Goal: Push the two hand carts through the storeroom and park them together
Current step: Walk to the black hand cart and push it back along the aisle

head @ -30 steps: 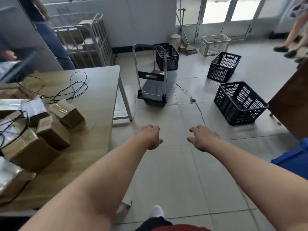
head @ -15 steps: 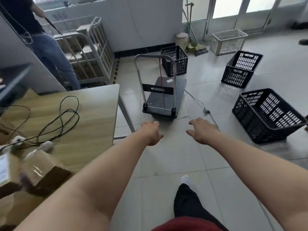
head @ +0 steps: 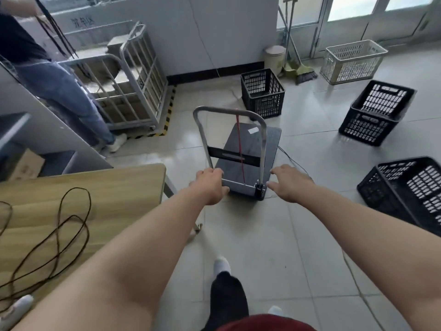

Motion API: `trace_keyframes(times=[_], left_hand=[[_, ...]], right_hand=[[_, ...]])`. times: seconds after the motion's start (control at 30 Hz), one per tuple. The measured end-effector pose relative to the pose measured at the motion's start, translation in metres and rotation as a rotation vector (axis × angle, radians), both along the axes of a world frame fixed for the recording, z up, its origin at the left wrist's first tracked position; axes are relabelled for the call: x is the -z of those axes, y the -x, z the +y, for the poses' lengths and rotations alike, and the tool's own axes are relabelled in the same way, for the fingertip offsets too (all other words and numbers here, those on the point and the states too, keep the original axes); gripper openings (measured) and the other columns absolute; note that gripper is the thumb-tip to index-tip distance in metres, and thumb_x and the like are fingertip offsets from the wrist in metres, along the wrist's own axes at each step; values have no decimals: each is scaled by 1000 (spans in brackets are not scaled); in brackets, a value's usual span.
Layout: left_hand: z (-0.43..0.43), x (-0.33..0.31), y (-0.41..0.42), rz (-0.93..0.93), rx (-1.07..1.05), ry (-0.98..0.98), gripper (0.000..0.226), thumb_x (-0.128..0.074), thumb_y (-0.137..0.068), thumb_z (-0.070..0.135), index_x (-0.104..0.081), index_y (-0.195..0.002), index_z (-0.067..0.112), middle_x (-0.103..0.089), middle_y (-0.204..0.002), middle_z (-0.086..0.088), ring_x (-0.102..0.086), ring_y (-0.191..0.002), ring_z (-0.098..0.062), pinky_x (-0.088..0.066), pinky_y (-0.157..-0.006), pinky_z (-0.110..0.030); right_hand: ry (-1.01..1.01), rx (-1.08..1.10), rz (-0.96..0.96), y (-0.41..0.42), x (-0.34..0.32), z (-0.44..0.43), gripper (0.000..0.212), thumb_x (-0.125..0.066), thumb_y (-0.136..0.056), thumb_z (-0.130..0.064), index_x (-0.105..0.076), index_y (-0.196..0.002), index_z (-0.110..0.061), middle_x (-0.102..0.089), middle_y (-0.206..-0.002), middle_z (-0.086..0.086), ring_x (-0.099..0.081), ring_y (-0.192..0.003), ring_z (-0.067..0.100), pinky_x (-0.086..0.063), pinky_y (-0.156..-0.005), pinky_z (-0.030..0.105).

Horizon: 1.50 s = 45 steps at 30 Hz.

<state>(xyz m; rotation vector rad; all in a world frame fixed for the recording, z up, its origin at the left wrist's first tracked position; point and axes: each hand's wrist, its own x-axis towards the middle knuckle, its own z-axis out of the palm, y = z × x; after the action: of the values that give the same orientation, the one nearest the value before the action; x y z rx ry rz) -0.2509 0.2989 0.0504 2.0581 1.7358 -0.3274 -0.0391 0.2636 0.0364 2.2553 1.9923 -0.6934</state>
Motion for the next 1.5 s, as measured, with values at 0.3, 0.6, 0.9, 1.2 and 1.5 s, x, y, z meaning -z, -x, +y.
trace_keyframes(times=[0.3, 0.6, 0.9, 1.2, 1.5], left_hand=[[187, 10, 15, -60, 36, -38, 62, -55, -95, 36, -29, -148, 19, -32, -151, -9, -27, -139, -33, -32, -112, -53], [338, 29, 24, -17, 97, -34, 70, -56, -94, 32, -17, -151, 22, -25, -155, -9, -24, -139, -34, -31, -112, -54], [433, 62, -6, 66, 197, -14, 63, -51, -96, 32, -18, -150, 31, -25, -151, -9, -23, -138, -34, -33, -110, -53], [467, 89, -19, 102, 366, 186, 34, -29, -103, 38, -42, -135, 39, -47, -134, 3, -38, -124, -25, -30, -100, -61], [545, 99, -38, 120, 473, 237, 24, -37, -99, 38, -49, -119, 32, -62, -107, -4, -54, -97, -28, -46, -92, -48]], right_hand=[[-32, 67, -34, 21, 11, 172, 52, -46, -93, -44, -41, -140, -20, -44, -141, 6, -43, -129, 29, -40, -99, 48], [-70, 116, -54, 42, 26, 292, 56, -49, -92, -41, -34, -141, -19, -35, -146, 7, -31, -136, 28, -32, -108, 47], [-55, 76, -15, 20, 65, 378, 57, -40, -97, -42, -23, -147, -21, -27, -153, 5, -17, -145, 25, -21, -116, 46], [38, -66, 117, 4, 90, 415, 36, -33, -99, -43, -45, -131, -32, -50, -123, -4, -45, -117, 21, -40, -96, 40], [41, -8, 90, -17, 94, 461, 35, -34, -98, -46, -41, -131, -39, -48, -116, -1, -48, -109, 22, -40, -91, 41]])
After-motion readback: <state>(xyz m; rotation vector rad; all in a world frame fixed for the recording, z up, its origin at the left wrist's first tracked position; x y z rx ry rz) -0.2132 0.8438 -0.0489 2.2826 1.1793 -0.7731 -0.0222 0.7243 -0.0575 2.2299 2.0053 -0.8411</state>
